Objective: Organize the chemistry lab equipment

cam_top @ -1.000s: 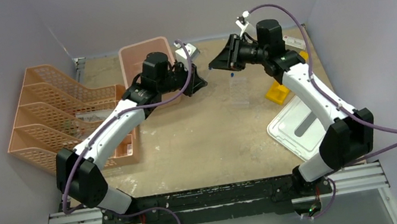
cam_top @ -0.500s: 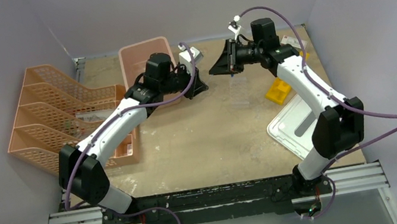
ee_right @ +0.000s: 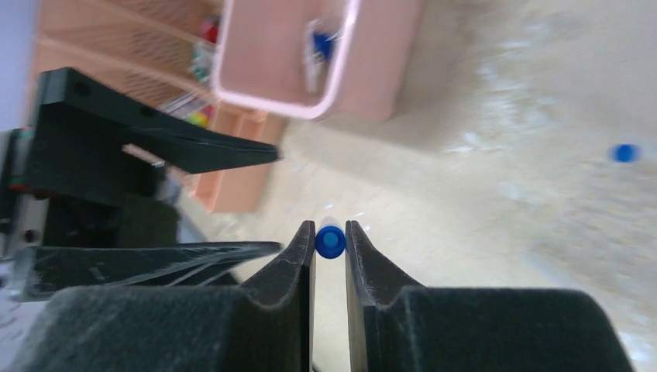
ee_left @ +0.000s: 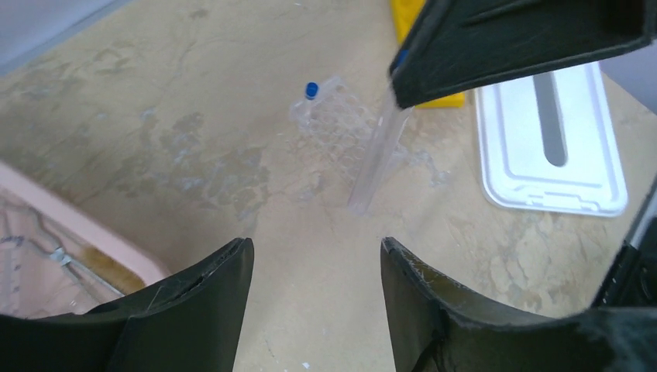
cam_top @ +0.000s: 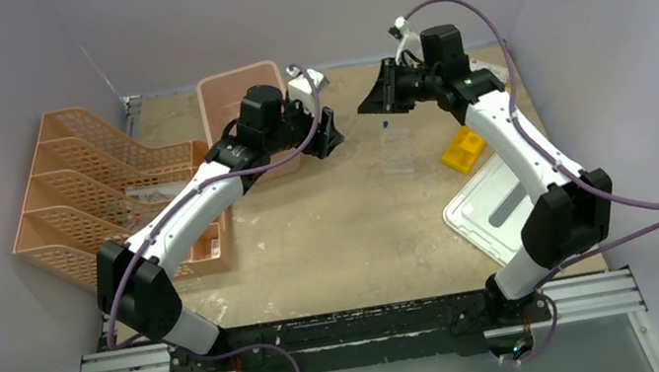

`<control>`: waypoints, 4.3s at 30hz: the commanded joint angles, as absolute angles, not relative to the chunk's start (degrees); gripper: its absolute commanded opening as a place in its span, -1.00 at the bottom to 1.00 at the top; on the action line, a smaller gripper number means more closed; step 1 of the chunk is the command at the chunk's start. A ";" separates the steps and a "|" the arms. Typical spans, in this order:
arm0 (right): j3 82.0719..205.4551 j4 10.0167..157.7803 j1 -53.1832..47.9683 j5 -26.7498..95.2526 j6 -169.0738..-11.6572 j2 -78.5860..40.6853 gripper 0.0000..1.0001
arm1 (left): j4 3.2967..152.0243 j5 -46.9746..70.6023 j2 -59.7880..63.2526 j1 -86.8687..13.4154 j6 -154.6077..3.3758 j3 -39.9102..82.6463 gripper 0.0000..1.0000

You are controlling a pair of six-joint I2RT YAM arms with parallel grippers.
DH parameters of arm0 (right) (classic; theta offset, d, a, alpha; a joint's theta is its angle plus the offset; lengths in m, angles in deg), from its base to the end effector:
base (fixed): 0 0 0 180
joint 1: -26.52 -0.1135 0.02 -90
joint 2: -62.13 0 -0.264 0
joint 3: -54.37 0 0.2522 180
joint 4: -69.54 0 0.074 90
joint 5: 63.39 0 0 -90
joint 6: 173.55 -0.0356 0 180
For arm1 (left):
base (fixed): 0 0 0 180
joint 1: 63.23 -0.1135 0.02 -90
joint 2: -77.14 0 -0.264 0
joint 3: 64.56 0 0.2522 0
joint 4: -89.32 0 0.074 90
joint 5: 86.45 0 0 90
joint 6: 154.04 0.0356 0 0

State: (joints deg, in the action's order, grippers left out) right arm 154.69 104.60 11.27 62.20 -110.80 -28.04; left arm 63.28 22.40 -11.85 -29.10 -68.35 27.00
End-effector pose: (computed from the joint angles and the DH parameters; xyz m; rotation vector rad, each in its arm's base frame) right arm 0.3442 0.1153 0.3786 -0.2029 2.0783 1.0851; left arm 0.2966 -0.2149 0.3459 0.7341 1.9001 -0.7547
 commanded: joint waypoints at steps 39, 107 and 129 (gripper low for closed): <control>132.14 72.08 0.38 4.72 -101.03 -33.64 -0.91 | 75.74 -2.35 -5.25 -29.47 -89.66 18.13 0.26; 146.02 95.62 4.21 3.69 -106.48 -30.44 0.03 | 73.61 -4.73 -4.48 -29.48 -88.82 17.51 0.26; 136.91 127.12 13.78 0.43 -126.43 -15.05 0.04 | 74.10 -4.09 -0.37 -29.48 -89.83 13.34 0.26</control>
